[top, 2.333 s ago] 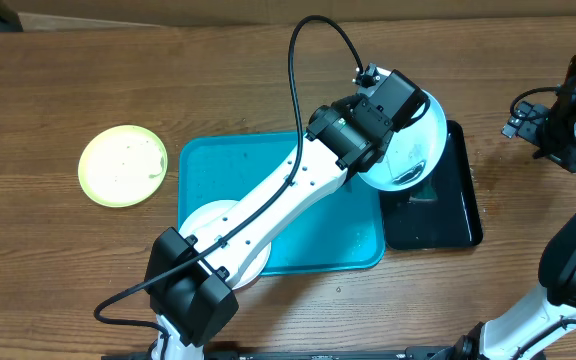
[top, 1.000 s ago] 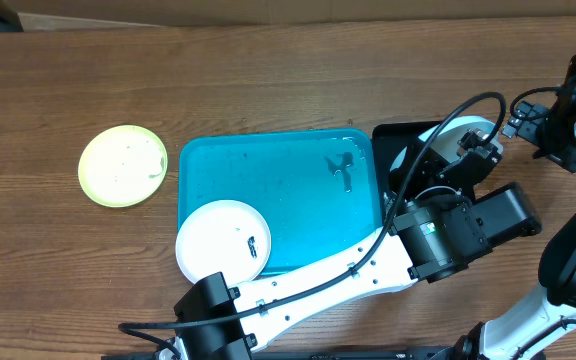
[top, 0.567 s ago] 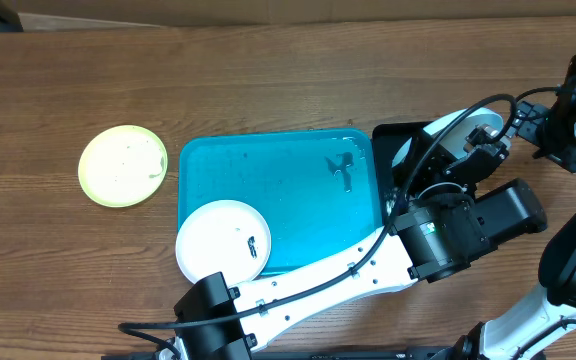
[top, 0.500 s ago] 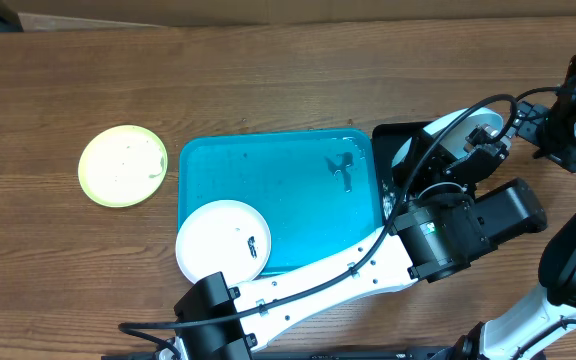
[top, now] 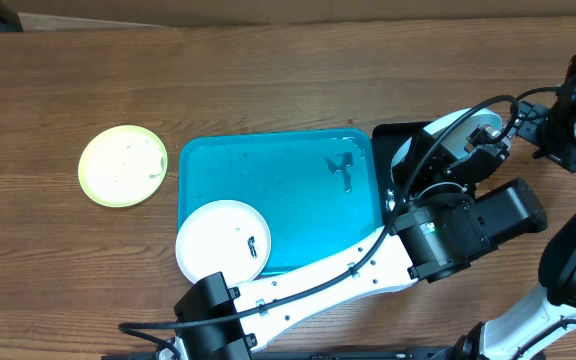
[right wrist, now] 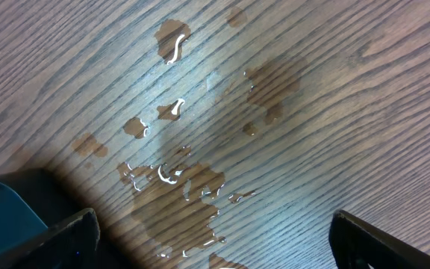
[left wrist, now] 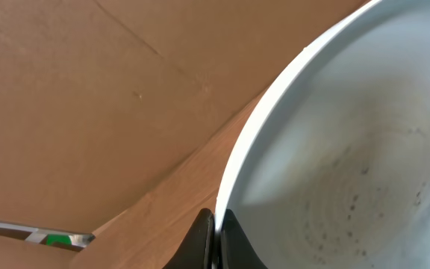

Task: Clean dirty plates on tray and stack at the side
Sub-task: 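Lift the light-blue plate with the left gripper and swing it over the tray, then carry the light-blue plate left and stack it on the yellow plate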

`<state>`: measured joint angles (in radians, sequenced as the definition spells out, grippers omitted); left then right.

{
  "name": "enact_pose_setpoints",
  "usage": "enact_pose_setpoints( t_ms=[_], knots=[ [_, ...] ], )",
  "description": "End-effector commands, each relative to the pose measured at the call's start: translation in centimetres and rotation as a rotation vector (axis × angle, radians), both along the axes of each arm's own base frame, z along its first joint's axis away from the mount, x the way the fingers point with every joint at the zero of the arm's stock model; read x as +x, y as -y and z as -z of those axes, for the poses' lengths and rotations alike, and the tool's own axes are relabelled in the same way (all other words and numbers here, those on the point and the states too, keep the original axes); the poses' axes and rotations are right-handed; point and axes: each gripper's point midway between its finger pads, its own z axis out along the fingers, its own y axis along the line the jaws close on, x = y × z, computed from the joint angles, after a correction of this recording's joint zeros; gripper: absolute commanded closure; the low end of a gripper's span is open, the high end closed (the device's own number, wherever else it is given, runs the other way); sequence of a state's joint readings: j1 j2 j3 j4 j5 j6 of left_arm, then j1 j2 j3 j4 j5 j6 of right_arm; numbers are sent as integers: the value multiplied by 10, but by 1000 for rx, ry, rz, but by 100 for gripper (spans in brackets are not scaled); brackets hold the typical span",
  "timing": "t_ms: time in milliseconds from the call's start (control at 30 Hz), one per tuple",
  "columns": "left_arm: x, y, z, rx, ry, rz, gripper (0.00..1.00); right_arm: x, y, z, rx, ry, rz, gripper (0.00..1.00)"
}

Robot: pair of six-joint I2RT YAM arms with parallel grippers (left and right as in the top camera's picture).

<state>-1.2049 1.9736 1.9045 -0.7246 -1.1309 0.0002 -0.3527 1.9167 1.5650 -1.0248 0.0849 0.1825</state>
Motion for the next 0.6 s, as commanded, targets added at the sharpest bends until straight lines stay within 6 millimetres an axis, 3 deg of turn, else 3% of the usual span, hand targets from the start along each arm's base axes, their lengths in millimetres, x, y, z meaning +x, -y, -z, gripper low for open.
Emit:
enact_pose_setpoints(
  t_ms=[0, 300, 467, 567],
  knots=[
    [0, 2, -11, -11, 28, -8, 96, 3, 1, -10, -8, 27, 4, 0],
    [2, 3, -10, -24, 16, -1, 96, 3, 1, -10, -8, 27, 4, 0],
    [13, -2, 28, -192, -186, 2, 96, 3, 1, -10, -8, 27, 4, 0],
    [25, -8, 60, -327, -405, 8, 96, 3, 1, -10, -8, 27, 4, 0]
  ],
)
